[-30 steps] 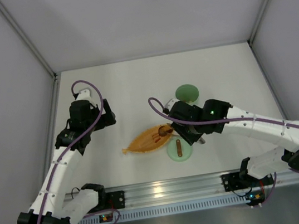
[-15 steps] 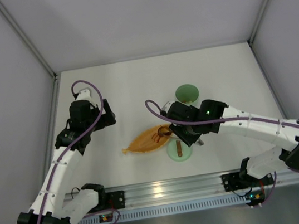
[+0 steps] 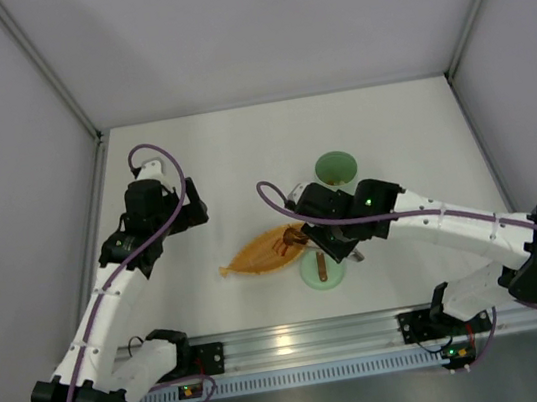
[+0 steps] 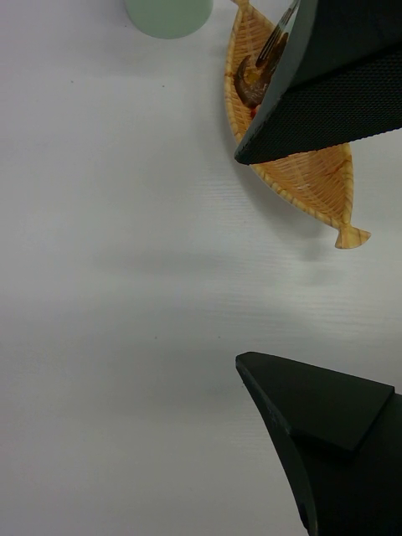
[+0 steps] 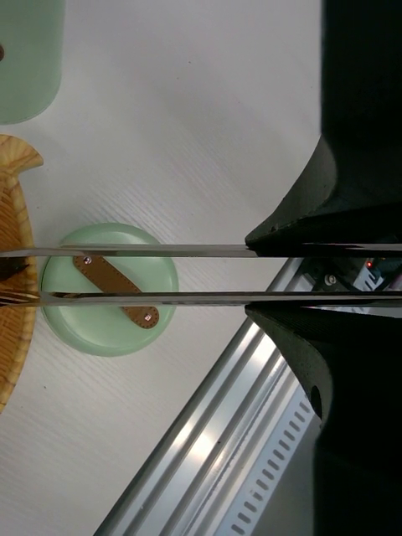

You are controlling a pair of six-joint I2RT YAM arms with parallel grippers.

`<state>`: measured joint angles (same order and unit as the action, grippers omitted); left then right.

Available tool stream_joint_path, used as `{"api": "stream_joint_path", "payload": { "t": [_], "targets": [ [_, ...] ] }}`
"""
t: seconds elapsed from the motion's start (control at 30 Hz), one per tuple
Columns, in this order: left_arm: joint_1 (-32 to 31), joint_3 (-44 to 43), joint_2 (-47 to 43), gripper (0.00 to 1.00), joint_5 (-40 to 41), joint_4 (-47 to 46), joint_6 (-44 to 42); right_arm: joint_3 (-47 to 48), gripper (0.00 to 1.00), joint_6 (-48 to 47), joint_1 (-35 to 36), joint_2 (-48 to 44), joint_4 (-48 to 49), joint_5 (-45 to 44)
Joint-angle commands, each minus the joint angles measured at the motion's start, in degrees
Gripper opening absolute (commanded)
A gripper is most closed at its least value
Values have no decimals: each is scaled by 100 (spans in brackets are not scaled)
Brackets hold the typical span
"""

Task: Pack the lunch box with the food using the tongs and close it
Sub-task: Pick up the fake food from the plate.

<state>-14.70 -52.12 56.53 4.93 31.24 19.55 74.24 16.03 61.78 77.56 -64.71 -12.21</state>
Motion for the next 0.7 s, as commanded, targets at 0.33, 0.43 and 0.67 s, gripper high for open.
{"api": "stream_joint_path", "payload": {
  "t": [0.33,0.43,0.67],
  "targets": [
    [20,-97,-46,99,-36,-119,-30,346,24,-39,80,-13,196,-89],
    [20,-97,-46,99,-27,-119,-22,425,23,-30,80,-57,125,-142],
    [20,-97,-46,99,-27,-119,-22,601,22,-12,71,-136,11,-255]
  ]
}}
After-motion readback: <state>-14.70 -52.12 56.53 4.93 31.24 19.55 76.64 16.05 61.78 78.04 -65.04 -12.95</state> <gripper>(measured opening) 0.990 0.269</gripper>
